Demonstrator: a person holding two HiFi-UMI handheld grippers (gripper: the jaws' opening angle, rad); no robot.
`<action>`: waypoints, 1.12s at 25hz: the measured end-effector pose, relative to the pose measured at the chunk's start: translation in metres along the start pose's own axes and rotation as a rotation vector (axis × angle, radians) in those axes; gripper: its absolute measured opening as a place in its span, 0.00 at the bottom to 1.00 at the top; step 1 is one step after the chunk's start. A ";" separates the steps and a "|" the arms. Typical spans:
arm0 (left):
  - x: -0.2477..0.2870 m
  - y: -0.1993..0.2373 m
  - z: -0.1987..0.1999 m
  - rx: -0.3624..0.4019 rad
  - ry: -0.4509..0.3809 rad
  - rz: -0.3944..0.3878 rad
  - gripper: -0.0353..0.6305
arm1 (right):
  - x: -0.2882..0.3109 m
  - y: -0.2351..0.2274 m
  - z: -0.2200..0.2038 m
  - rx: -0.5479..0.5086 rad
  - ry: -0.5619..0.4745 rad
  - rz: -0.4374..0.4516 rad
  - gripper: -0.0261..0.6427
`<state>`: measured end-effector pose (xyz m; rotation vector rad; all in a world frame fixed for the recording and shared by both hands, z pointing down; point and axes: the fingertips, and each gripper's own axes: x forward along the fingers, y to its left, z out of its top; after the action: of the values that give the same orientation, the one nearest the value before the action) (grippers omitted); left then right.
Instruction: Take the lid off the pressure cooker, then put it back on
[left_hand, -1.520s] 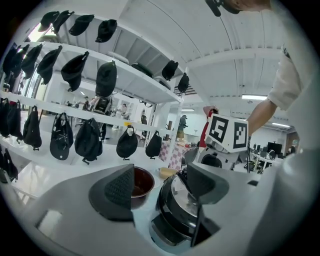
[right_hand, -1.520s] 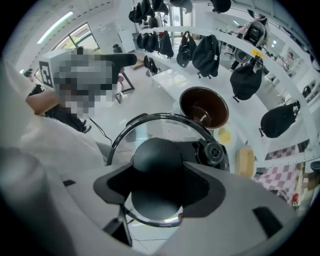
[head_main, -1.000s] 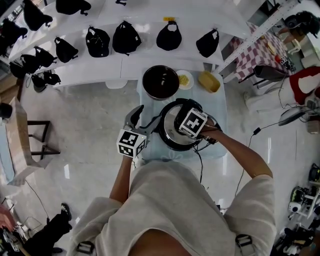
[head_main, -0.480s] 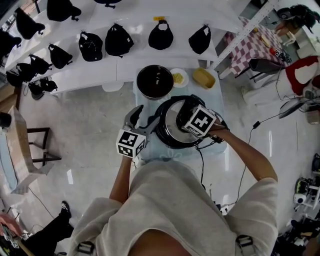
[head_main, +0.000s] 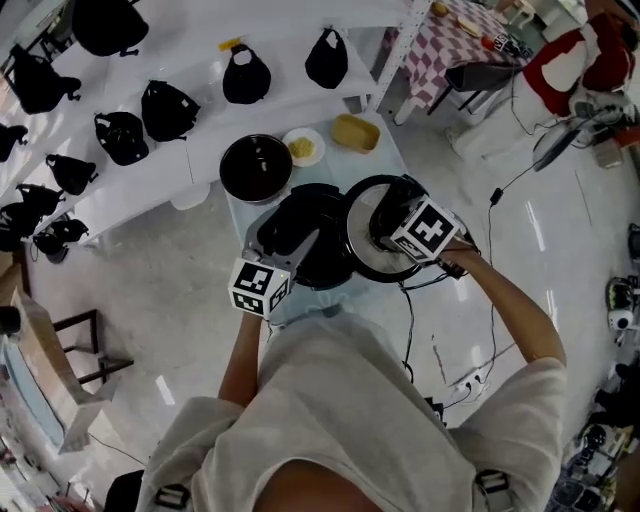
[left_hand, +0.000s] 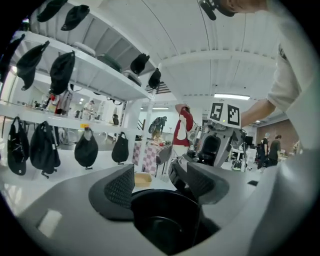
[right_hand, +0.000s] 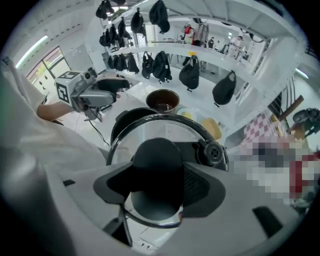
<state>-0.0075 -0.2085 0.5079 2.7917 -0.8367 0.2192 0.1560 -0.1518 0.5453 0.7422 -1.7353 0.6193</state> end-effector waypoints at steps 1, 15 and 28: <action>0.008 -0.008 0.001 0.005 0.004 -0.023 0.52 | -0.004 -0.007 -0.013 0.028 0.003 -0.011 0.44; 0.071 -0.078 -0.001 0.052 0.076 -0.181 0.52 | 0.027 -0.049 -0.147 0.303 0.042 -0.032 0.44; 0.060 -0.060 -0.002 0.065 0.120 -0.076 0.52 | 0.162 -0.089 -0.172 0.396 0.048 -0.031 0.44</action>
<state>0.0757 -0.1905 0.5122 2.8308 -0.7059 0.4038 0.2979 -0.1150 0.7506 1.0163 -1.5707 0.9671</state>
